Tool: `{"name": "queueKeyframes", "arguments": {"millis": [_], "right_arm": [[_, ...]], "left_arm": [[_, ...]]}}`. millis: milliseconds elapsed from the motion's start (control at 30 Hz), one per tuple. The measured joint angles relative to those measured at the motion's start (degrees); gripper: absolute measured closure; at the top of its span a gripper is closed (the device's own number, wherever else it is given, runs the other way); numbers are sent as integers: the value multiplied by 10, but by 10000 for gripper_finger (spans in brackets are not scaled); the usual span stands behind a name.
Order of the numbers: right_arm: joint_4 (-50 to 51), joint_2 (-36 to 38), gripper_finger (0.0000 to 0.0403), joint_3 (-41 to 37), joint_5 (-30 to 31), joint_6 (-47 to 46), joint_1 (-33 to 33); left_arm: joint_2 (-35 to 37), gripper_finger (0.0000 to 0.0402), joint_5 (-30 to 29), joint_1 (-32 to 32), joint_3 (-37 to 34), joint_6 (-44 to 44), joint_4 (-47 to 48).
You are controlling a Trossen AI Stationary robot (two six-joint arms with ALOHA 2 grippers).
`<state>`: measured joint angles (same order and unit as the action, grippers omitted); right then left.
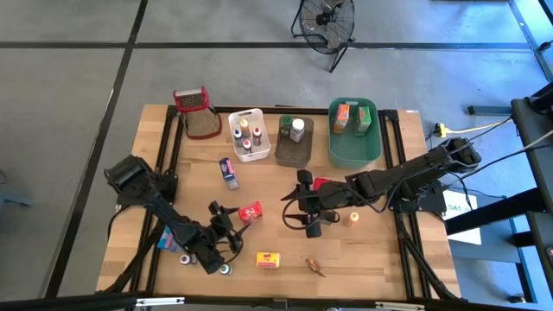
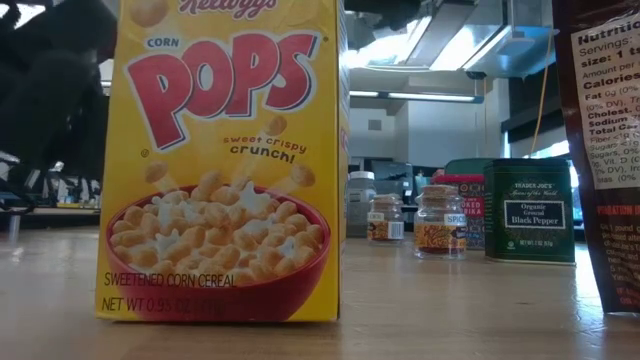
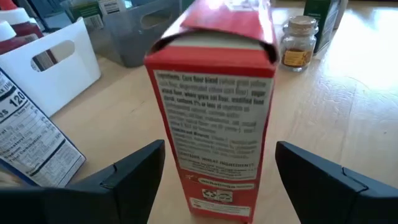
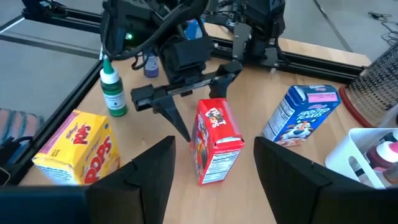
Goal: Pick & Place Kitchen Items
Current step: Put the red cereal box into the green bin
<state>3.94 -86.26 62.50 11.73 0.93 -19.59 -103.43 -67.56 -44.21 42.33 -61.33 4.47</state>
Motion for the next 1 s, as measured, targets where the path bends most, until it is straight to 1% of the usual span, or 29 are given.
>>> {"name": "queueKeyframes", "arguments": {"millis": [233,400,500,667,867,1000], "right_arm": [[-1,0,182,0,-5,0,0],[-2,0,182,0,-6,0,0],[-2,0,182,0,-19,0,0],[-1,0,182,0,-48,-5,0],[6,0,183,0,-49,-6,-1],[17,0,183,1,-38,9,-1]], "left_arm": [[-23,101,-5,5,0,4,-13],[-30,117,-4,20,0,11,-13],[-30,138,-1,29,0,12,-13],[-30,184,2,35,0,30,-24],[-30,236,3,35,0,81,-47],[-18,248,16,33,5,119,-43]]}}
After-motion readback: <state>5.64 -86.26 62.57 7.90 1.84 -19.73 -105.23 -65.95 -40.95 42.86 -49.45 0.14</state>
